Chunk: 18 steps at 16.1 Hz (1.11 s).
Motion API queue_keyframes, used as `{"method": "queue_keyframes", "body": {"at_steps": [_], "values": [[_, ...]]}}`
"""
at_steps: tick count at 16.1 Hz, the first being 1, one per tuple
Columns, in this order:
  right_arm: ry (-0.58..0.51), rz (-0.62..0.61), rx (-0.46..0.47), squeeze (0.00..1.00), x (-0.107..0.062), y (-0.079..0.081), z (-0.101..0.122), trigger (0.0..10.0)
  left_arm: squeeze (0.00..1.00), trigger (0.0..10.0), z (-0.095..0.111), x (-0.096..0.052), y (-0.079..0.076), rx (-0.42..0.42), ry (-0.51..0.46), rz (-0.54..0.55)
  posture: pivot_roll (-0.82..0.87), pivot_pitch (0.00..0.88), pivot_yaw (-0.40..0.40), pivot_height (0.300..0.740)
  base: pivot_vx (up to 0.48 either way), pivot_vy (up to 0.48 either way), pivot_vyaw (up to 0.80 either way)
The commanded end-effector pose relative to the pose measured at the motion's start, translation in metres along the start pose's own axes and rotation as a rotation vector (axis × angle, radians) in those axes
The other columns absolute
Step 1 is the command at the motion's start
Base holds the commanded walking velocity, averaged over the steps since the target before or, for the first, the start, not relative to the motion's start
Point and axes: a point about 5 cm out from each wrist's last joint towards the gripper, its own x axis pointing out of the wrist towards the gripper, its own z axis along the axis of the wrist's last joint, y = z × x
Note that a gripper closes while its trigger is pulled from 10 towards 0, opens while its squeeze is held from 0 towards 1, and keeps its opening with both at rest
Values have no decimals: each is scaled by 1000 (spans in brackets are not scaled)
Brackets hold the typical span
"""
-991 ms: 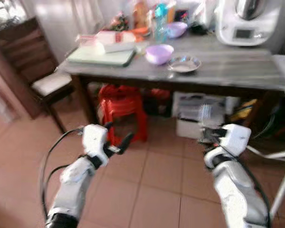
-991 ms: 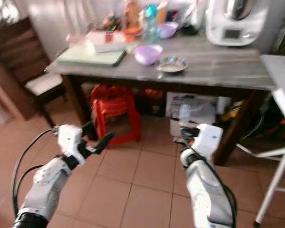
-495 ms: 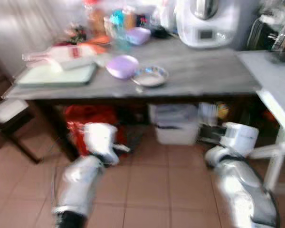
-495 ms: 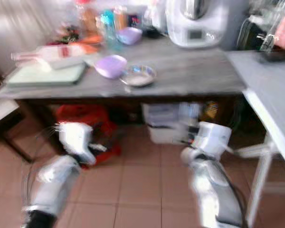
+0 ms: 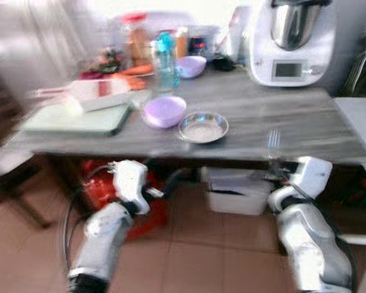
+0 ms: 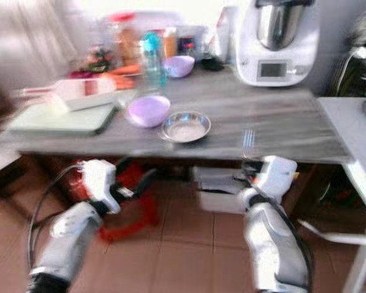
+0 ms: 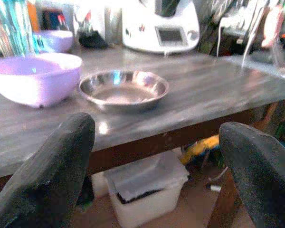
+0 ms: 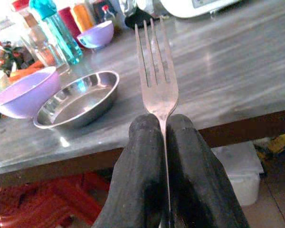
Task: Setting the table
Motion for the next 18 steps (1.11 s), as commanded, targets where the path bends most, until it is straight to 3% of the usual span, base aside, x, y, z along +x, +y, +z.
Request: {"method": "queue_keyframes", "body": {"at_steps": [1,8,13,15,18], "values": [[-27,-9,-6,0,1,-3,7,10000,0,10000,3,4,-4,13,-8,-22,-15,0,68,740,379,0,-506],[-26,7,-36,0,2,-3,9,10000,0,10000,1,1,-5,13,-1,-17,-13,0,65,740,357,0,0],[-24,19,-65,0,3,-9,11,10000,0,10000,1,-15,-5,9,-14,-4,-9,0,66,740,113,0,0],[-3,21,-80,0,6,-16,10,10000,0,10000,-2,-37,-14,3,1,-129,-5,0,62,740,0,0,0],[16,33,-92,0,16,-18,10,10000,0,10000,-2,-48,-21,0,40,-247,2,0,59,740,0,0,0]]}}
